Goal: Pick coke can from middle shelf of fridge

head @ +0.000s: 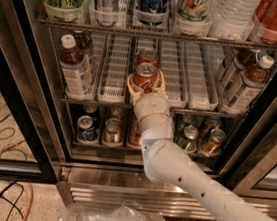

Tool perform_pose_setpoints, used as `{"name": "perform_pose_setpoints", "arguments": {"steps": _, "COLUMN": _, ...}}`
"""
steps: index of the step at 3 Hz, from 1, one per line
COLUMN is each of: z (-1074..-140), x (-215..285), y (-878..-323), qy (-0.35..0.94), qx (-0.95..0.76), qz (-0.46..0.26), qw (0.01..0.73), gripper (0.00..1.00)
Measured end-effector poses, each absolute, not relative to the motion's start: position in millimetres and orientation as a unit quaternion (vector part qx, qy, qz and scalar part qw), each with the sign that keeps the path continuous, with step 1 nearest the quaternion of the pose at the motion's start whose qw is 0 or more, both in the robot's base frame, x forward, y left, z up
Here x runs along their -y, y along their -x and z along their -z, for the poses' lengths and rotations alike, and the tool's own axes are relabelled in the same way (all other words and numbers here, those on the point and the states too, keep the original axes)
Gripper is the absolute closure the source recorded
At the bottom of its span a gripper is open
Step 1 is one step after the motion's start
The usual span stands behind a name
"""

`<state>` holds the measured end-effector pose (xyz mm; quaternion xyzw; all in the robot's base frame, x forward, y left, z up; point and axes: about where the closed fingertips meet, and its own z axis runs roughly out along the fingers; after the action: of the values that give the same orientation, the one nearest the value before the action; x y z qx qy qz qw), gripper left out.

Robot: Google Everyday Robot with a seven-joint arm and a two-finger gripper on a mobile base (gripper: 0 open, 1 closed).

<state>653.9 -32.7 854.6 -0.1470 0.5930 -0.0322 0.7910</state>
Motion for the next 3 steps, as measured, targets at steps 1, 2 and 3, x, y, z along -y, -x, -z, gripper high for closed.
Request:
{"name": "perform_pose_setpoints", "arguments": {"steps": 1, "z": -855, "x": 33, "y": -654, "qy": 0.147, "qx": -0.593, "qz": 0.032, "qw": 0.791, "gripper": 1.0}}
{"name": "perform_pose_setpoints", "arguments": {"steps": 2, "z": -856, "x": 32, "y": -653, "qy": 0.146, "qx": -0.592, "qz": 0.031, "qw": 0.792, "gripper": 1.0}}
{"name": "perform_pose_setpoints", "arguments": {"steps": 3, "z": -879, "x": 27, "y": -648, "qy": 0.126, "qx": -0.571, "qz": 0.008, "qw": 0.811, "gripper": 1.0}}
